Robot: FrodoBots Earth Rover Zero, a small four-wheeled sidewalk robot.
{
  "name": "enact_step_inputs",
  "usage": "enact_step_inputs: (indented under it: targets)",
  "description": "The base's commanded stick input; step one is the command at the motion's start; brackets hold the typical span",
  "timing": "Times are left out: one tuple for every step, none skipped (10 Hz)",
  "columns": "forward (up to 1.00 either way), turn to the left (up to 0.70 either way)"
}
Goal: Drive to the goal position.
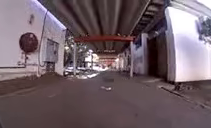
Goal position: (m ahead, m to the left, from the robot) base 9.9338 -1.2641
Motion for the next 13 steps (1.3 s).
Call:
enact_step_inputs:
  targets:
    - [0.7, 0.0]
    - [0.7, 0.0]
    - [0.7, 0.0]
    - [0.7, 0.0]
    - [0.7, 0.0]
    - [0.7, 0.0]
    - [0.7, 0.0]
    - [0.7, 0.0]
    - [0.7, 0.0]
    - [0.7, 0.0]
    - [0.7, 0.0]
    - [0.7, 0.0]
    - [0.7, 0.0]
